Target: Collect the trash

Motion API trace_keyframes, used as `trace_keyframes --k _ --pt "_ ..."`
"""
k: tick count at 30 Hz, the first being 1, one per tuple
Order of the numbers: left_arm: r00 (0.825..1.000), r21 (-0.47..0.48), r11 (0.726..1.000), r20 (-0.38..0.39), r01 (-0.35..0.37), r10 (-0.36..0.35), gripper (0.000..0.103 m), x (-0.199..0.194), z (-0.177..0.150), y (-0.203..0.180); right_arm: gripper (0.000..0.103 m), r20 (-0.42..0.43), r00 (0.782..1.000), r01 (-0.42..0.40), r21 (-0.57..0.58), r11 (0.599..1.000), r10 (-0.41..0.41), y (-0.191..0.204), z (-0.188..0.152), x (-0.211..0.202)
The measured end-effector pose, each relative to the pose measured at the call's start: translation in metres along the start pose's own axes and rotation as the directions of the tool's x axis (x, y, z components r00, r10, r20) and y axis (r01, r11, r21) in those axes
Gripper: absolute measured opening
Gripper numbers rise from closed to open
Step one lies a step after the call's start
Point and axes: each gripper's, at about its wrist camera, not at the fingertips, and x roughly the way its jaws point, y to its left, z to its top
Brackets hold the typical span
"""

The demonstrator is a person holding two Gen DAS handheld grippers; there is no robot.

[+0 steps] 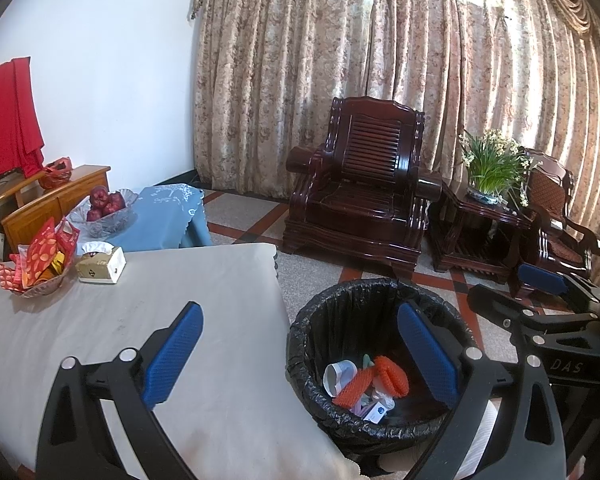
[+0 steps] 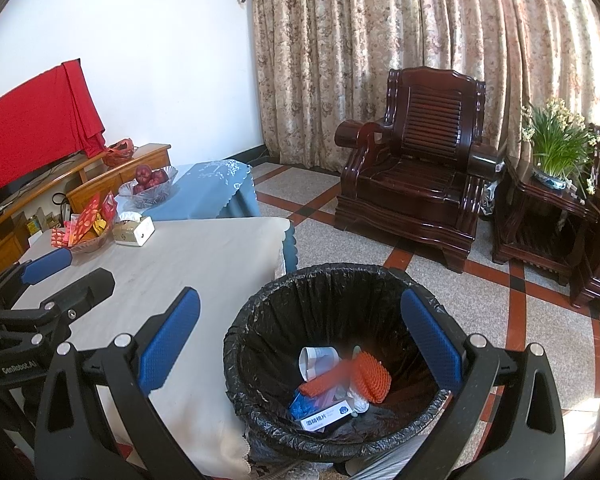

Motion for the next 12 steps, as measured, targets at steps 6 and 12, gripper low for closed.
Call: trace_keyframes --k 6,12 --pt "1.0 0.005 1.0 -0.01 0.002 -0.002 0.097 0.0006 -0.0013 0.0008 0.098 0.0 1.0 0.0 0.0 1.0 0.0 0.0004 -0.0005 0.0007" --pt "1.0 0.005 1.0 -0.02 0.0 0.0 0.097 0.0036 -0.0013 0.0038 0.098 -0.003 1.0 -0.001 0.001 1.0 0.001 0.0016 -0.0014 0.0026"
